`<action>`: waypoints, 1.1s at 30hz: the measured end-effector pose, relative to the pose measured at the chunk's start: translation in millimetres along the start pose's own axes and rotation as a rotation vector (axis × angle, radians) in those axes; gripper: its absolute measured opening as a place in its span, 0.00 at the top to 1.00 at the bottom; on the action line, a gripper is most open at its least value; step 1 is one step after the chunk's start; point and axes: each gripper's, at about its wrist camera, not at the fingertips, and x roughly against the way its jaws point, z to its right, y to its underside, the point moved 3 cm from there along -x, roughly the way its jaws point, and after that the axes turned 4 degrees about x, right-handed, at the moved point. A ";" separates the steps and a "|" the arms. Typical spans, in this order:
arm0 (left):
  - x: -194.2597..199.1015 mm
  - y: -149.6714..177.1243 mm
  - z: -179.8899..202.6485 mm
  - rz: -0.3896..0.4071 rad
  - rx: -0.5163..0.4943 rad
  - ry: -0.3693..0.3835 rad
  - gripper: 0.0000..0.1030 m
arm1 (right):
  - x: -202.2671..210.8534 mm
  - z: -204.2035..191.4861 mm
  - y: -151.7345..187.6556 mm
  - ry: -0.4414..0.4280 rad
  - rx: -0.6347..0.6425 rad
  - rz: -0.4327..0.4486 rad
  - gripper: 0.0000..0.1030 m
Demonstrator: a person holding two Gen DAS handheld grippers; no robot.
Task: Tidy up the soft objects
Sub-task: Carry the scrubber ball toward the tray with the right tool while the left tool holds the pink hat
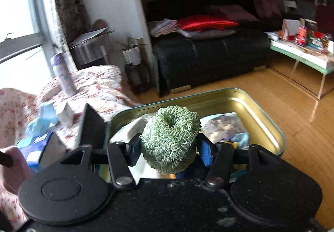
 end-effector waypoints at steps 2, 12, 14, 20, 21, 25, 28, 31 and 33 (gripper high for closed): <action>0.0 9.9 -8.1 -0.021 0.015 0.009 0.44 | 3.4 -12.1 2.4 -0.024 0.032 -0.001 0.46; -1.2 53.4 -11.6 -0.140 -0.087 0.164 0.28 | 15.2 -59.4 18.2 -0.127 0.108 -0.057 0.46; 0.5 53.4 -9.3 -0.126 -0.088 0.200 0.25 | 18.3 -63.7 19.2 -0.134 0.117 -0.060 0.46; -3.9 68.0 9.8 -0.158 -0.164 0.244 0.19 | 20.5 -69.4 20.2 -0.147 0.123 -0.075 0.46; -8.1 70.3 12.9 -0.170 -0.179 0.228 0.15 | 20.8 -70.1 20.7 -0.148 0.124 -0.078 0.46; -27.7 82.6 25.4 -0.223 -0.215 0.153 0.14 | 19.7 -71.6 20.8 -0.155 0.126 -0.083 0.46; -37.1 92.7 31.9 -0.259 -0.237 0.160 0.14 | 20.0 -70.8 21.3 -0.160 0.125 -0.084 0.46; -47.1 98.1 38.6 -0.282 -0.251 0.163 0.10 | 17.6 -68.6 22.3 -0.158 0.114 -0.092 0.46; -57.2 102.1 40.4 -0.309 -0.246 0.148 0.10 | 15.6 -66.9 22.6 -0.157 0.103 -0.099 0.46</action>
